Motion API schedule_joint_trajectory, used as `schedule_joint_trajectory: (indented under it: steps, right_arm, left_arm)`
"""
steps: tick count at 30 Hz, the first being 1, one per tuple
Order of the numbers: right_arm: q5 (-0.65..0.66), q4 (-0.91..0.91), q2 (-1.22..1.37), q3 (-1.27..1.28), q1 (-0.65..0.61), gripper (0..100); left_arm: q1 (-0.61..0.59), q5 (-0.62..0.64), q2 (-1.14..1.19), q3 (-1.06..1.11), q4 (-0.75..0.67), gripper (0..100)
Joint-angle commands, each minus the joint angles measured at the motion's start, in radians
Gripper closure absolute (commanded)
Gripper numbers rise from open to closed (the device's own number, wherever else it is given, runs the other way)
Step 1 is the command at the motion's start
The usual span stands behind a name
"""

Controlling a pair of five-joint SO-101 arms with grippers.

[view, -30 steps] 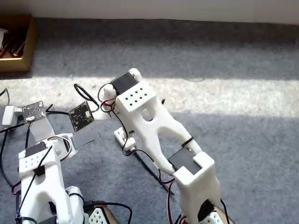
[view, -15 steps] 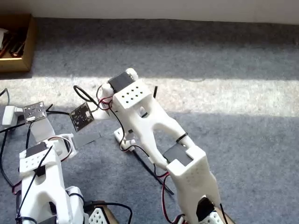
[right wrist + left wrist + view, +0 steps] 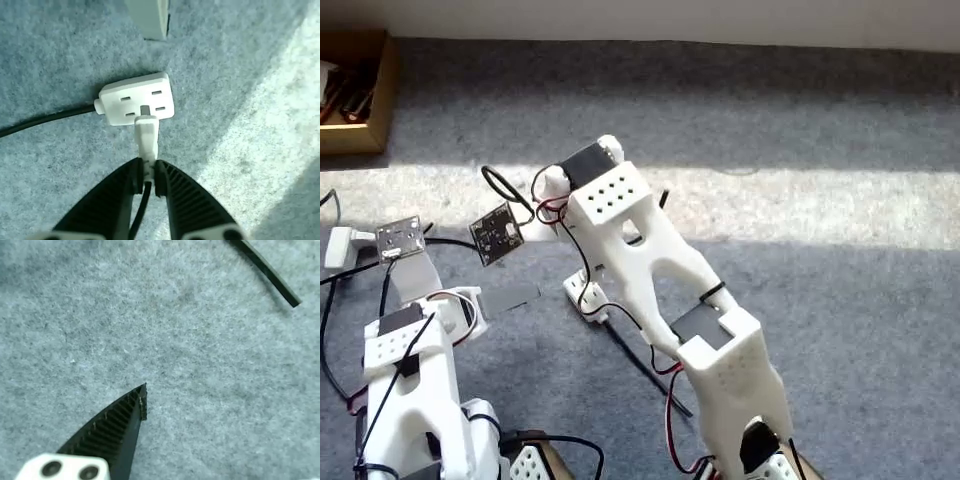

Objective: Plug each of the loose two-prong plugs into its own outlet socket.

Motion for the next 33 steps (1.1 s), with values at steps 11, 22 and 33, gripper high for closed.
schedule_joint_trajectory:
  steps: [11,22,33]
  right_arm:
    - [0.005,0.008,-0.016,0.117,-0.042,99.1]
    - [0.009,-0.004,-0.015,0.122,-0.044,99.1]
    - [-0.012,-0.048,0.127,0.091,-0.036,99.1]
  left_arm:
    - [0.005,-0.006,-0.010,-0.002,-0.006,38]
    - [0.005,-0.006,-0.010,-0.002,-0.006,38]
    - [0.005,-0.006,-0.010,-0.002,-0.006,38]
